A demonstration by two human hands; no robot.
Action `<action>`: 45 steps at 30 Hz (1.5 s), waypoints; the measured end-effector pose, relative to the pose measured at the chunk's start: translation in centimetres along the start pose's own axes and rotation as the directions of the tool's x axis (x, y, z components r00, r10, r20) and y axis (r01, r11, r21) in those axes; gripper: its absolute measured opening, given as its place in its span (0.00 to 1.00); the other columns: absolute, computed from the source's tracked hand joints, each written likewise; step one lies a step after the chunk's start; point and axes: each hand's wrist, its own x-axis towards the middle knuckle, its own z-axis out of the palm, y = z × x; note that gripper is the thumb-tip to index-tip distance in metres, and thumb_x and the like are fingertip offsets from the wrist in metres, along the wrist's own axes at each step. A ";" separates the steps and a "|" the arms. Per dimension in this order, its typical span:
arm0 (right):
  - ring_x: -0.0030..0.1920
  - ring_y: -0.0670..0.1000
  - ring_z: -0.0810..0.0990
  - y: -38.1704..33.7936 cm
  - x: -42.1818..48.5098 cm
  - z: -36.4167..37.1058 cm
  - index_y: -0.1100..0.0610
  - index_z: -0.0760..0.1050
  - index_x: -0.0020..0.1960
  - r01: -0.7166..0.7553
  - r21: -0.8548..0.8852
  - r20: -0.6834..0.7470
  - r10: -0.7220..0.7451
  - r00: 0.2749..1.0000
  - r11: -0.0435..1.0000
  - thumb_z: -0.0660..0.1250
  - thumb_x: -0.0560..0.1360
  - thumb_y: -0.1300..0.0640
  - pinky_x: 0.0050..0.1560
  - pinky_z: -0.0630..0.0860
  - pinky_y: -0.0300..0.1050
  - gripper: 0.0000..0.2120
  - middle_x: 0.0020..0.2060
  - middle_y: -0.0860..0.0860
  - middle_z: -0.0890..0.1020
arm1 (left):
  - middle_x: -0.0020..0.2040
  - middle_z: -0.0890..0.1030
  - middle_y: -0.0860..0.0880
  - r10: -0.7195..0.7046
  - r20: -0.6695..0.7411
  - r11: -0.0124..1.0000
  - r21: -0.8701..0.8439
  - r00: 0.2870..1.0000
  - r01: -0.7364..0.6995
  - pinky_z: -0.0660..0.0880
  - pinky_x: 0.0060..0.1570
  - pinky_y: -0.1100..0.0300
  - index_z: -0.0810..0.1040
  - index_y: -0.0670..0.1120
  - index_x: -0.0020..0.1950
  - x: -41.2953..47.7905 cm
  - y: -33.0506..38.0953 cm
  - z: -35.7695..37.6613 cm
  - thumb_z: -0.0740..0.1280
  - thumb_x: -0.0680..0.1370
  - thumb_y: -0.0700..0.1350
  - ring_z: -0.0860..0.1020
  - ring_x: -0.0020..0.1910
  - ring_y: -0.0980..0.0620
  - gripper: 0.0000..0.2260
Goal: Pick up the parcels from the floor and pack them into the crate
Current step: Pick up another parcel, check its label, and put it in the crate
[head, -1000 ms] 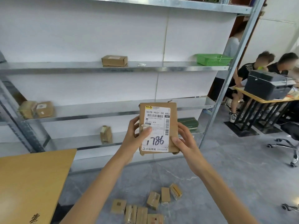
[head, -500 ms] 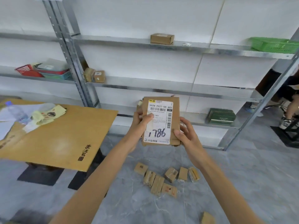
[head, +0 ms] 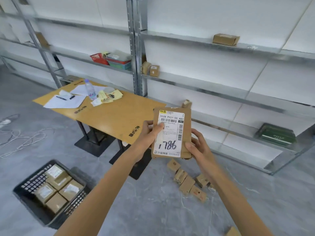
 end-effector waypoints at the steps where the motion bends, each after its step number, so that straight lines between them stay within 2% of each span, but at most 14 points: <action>1: 0.61 0.51 0.77 -0.1 -0.2 1.5 0.36 0.68 0.64 0.005 -0.006 0.013 -0.005 1.000 1.000 0.72 0.64 0.37 0.58 0.78 0.51 0.31 0.62 0.50 0.77 | 0.53 0.81 0.47 -0.002 -0.021 1.000 0.002 1.000 0.002 0.76 0.35 0.63 0.62 0.47 0.62 -0.8 -0.1 -1.5 0.62 0.79 0.54 0.81 0.44 0.55 0.17; 3: 0.62 0.52 0.77 -0.2 -0.4 4.7 0.36 0.68 0.64 0.016 -0.016 0.050 -0.015 0.999 1.000 0.73 0.62 0.34 0.60 0.77 0.54 0.33 0.62 0.49 0.77 | 0.50 0.82 0.48 -0.014 -0.064 1.000 -0.006 0.998 0.014 0.76 0.35 0.63 0.62 0.48 0.62 -2.4 -0.2 -4.5 0.62 0.79 0.54 0.81 0.43 0.55 0.17; 6: 0.63 0.52 0.76 -0.3 -0.9 10.4 0.36 0.68 0.64 0.021 -0.009 0.112 -0.020 0.993 1.000 0.73 0.63 0.37 0.60 0.77 0.53 0.31 0.62 0.50 0.77 | 0.50 0.82 0.47 -0.026 -0.123 0.999 -0.022 0.992 0.024 0.77 0.51 0.52 0.63 0.47 0.62 -5.3 -0.6 -10.2 0.63 0.78 0.54 0.81 0.47 0.51 0.18; 8: 0.63 0.51 0.76 -0.3 -1.4 14.8 0.37 0.69 0.64 0.012 0.007 0.148 -0.013 0.989 1.000 0.73 0.64 0.39 0.59 0.77 0.51 0.30 0.62 0.50 0.77 | 0.53 0.82 0.46 -0.034 -0.149 0.999 -0.006 0.988 0.034 0.76 0.55 0.50 0.63 0.47 0.63 -7.7 -0.8 -14.6 0.64 0.78 0.54 0.80 0.50 0.50 0.19; 13: 0.61 0.50 0.78 -0.6 -2.9 26.3 0.39 0.69 0.63 -0.015 0.002 0.238 0.014 0.971 1.000 0.76 0.56 0.34 0.58 0.78 0.49 0.37 0.60 0.50 0.78 | 0.53 0.81 0.49 0.010 -0.246 1.000 0.025 0.969 -0.004 0.77 0.52 0.53 0.68 0.46 0.60 -14.2 -2.2 -25.6 0.66 0.77 0.54 0.81 0.50 0.51 0.18; 16: 0.60 0.50 0.78 -0.4 -3.7 32.8 0.37 0.69 0.61 -0.053 0.022 0.295 0.044 0.955 0.998 0.75 0.60 0.40 0.53 0.78 0.45 0.32 0.61 0.50 0.78 | 0.51 0.81 0.49 0.027 -0.314 0.998 0.054 0.949 -0.010 0.77 0.52 0.54 0.70 0.46 0.57 -17.6 -3.4 -31.8 0.67 0.75 0.56 0.80 0.48 0.51 0.18; 19: 0.60 0.48 0.79 0.2 -4.2 38.2 0.37 0.68 0.62 -0.099 0.054 0.364 0.073 0.928 0.994 0.74 0.63 0.44 0.52 0.79 0.42 0.29 0.61 0.49 0.78 | 0.50 0.79 0.50 0.015 -0.373 0.999 0.043 0.928 0.001 0.79 0.44 0.58 0.69 0.46 0.55 -20.1 -4.3 -36.8 0.67 0.76 0.55 0.80 0.47 0.54 0.16; 22: 0.60 0.51 0.79 0.9 -4.0 42.6 0.39 0.68 0.62 -0.123 0.041 0.404 0.096 0.910 0.992 0.75 0.67 0.47 0.56 0.78 0.47 0.27 0.62 0.52 0.77 | 0.50 0.79 0.49 -0.003 -0.412 0.999 0.028 0.911 0.016 0.79 0.51 0.51 0.69 0.48 0.51 -21.2 -5.2 -41.0 0.68 0.75 0.54 0.80 0.50 0.51 0.13; 24: 0.61 0.52 0.78 1.4 -3.2 45.0 0.38 0.67 0.61 -0.137 0.034 0.416 0.111 0.903 0.990 0.76 0.65 0.45 0.60 0.76 0.52 0.29 0.63 0.53 0.76 | 0.50 0.80 0.49 -0.012 -0.427 1.000 0.020 0.904 0.023 0.78 0.53 0.49 0.70 0.48 0.51 -21.3 -5.8 -43.4 0.69 0.75 0.55 0.81 0.50 0.50 0.14; 27: 0.63 0.53 0.76 2.5 -1.2 48.2 0.38 0.66 0.61 -0.146 0.021 0.413 0.125 0.902 0.989 0.74 0.59 0.41 0.63 0.74 0.57 0.33 0.63 0.53 0.76 | 0.53 0.80 0.48 -0.016 -0.427 0.999 0.020 0.904 0.027 0.79 0.46 0.55 0.70 0.48 0.52 -20.5 -6.3 -46.7 0.68 0.75 0.54 0.81 0.48 0.52 0.13; 32: 0.63 0.54 0.76 4.6 3.1 53.2 0.43 0.65 0.64 -0.180 0.042 0.392 0.150 0.908 0.983 0.74 0.59 0.42 0.59 0.77 0.53 0.36 0.62 0.54 0.76 | 0.54 0.80 0.49 -0.044 -0.384 0.996 0.057 0.922 0.071 0.79 0.45 0.57 0.71 0.47 0.57 -16.9 -6.7 -52.8 0.68 0.75 0.55 0.81 0.49 0.54 0.17; 36: 0.61 0.55 0.77 6.3 7.4 57.3 0.42 0.65 0.62 -0.220 0.066 0.371 0.180 0.911 0.973 0.76 0.66 0.48 0.59 0.77 0.53 0.30 0.63 0.56 0.75 | 0.53 0.80 0.50 -0.077 -0.363 0.986 0.107 0.929 0.124 0.78 0.42 0.61 0.71 0.47 0.59 -12.9 -6.6 -58.0 0.67 0.75 0.55 0.80 0.47 0.56 0.17; 39: 0.61 0.55 0.77 7.2 10.3 60.4 0.43 0.65 0.62 -0.263 0.083 0.372 0.215 0.903 0.961 0.70 0.68 0.51 0.60 0.76 0.54 0.25 0.63 0.56 0.76 | 0.53 0.80 0.50 -0.119 -0.343 0.978 0.121 0.932 0.169 0.79 0.47 0.57 0.71 0.47 0.59 -10.4 -6.9 -61.8 0.67 0.75 0.56 0.80 0.50 0.55 0.18; 45: 0.55 0.48 0.80 7.9 13.8 66.1 0.42 0.66 0.60 -0.293 0.086 0.342 0.248 0.906 0.952 0.67 0.72 0.54 0.47 0.77 0.41 0.20 0.59 0.53 0.79 | 0.58 0.78 0.48 -0.204 -0.301 0.964 0.106 0.932 0.245 0.71 0.63 0.43 0.67 0.47 0.63 -6.4 -7.4 -68.9 0.69 0.72 0.60 0.77 0.59 0.50 0.27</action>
